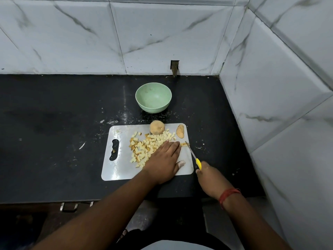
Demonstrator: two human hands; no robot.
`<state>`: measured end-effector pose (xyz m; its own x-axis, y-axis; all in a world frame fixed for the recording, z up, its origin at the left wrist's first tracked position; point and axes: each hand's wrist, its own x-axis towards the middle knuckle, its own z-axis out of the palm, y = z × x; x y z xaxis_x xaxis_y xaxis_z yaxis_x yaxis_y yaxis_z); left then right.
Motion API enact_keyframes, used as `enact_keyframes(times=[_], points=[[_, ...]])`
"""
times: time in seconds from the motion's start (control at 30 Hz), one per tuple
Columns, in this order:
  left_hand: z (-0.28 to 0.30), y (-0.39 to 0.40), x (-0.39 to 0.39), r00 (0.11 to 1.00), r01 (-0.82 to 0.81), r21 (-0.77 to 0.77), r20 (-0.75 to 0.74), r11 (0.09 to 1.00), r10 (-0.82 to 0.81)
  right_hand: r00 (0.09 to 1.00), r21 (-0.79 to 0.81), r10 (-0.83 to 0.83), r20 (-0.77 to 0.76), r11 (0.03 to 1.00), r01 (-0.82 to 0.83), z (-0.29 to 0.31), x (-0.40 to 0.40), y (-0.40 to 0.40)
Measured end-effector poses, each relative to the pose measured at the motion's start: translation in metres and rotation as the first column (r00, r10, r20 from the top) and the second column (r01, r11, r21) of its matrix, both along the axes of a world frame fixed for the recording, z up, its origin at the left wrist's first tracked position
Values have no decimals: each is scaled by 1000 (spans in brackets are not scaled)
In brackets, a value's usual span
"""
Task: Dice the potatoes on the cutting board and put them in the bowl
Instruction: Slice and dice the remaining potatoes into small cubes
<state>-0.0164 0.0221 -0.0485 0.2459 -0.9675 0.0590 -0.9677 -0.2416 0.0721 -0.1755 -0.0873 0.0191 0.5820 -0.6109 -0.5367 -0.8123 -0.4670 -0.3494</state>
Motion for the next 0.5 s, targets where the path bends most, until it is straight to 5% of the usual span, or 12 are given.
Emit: enact_keyframes(times=[0.5], points=[[-4,-4,2,998,-24,-67,53,997,28,998,-31,-27,62,999,29,-4,1,-1]])
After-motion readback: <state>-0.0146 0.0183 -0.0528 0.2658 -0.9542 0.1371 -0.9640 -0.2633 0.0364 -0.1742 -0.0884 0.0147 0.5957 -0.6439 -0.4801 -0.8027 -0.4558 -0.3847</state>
